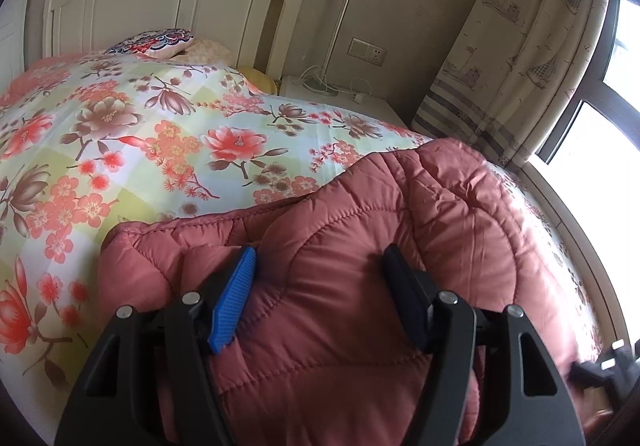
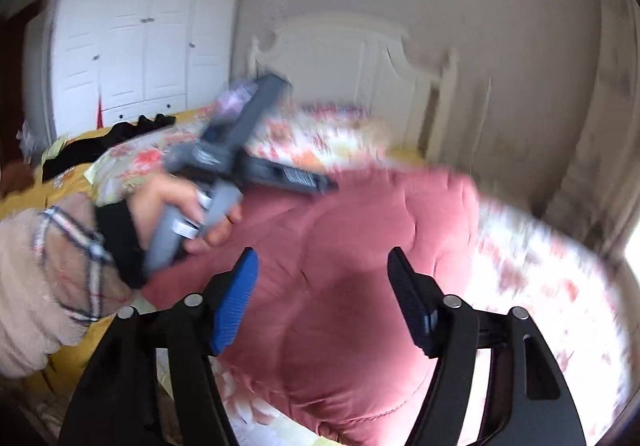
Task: Fold large clothes
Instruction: 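Lower the pink jacket bundle onto the bed with the left gripper while the right gripper presses it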
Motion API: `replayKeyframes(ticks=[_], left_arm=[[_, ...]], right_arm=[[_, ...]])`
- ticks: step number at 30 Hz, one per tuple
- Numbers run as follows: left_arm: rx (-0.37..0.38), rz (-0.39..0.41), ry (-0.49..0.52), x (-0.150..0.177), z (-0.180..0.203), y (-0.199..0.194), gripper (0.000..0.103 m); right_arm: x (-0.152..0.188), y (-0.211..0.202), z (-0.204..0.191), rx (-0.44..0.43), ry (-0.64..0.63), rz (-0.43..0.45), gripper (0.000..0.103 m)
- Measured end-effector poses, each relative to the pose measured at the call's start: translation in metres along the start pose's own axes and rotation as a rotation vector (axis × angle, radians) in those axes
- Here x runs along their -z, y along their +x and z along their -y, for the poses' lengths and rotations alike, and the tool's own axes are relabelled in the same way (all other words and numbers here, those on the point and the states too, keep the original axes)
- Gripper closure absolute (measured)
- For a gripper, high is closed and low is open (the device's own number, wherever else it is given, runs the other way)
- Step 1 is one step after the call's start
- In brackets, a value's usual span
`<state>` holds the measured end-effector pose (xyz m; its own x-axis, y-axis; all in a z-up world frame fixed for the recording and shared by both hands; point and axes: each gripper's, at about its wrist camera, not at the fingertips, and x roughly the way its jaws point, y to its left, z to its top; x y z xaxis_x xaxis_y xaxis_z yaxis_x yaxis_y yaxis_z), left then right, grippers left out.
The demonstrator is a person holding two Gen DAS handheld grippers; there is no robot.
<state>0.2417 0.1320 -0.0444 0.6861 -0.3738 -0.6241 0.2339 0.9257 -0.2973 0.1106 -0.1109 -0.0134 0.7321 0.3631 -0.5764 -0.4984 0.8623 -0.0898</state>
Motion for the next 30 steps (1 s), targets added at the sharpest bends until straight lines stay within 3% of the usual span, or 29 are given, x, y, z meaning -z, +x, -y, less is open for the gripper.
replayKeyframes(ticks=[3,6,12,14,15,18,21,23,26,30], left_arm=[[-0.009,0.0,0.009,0.001,0.002,0.0,0.037],[-0.008,-0.002,-0.003,0.0,-0.001,0.001,0.037],[-0.002,0.0,-0.01,0.0,-0.003,0.001,0.037],[0.001,0.006,-0.01,0.0,-0.003,0.0,0.037],[-0.002,0.006,-0.009,0.001,-0.004,0.0,0.037],[-0.001,0.004,-0.007,0.001,-0.003,0.001,0.037],[-0.001,0.003,-0.016,0.0,-0.004,0.001,0.037],[0.009,0.009,-0.028,0.001,-0.007,-0.001,0.037],[0.021,0.012,-0.043,0.001,-0.01,-0.001,0.037],[0.025,0.011,-0.047,0.002,-0.012,0.0,0.037]], right_arm=[[0.023,0.028,-0.015,0.092,-0.108,-0.053,0.038],[0.007,0.019,-0.017,0.073,-0.115,-0.092,0.039],[-0.036,0.002,0.023,0.069,-0.022,0.018,0.042],[-0.033,0.032,0.032,0.06,-0.026,-0.042,0.042],[-0.022,0.056,0.034,0.046,-0.038,-0.129,0.04],[-0.01,0.064,0.045,-0.013,0.038,-0.129,0.039],[-0.02,0.054,0.035,0.026,-0.031,-0.163,0.04],[-0.038,0.042,0.036,0.051,-0.057,-0.128,0.04],[-0.057,0.044,0.053,0.062,0.013,-0.061,0.04],[-0.035,0.101,0.067,0.021,0.035,-0.197,0.039]])
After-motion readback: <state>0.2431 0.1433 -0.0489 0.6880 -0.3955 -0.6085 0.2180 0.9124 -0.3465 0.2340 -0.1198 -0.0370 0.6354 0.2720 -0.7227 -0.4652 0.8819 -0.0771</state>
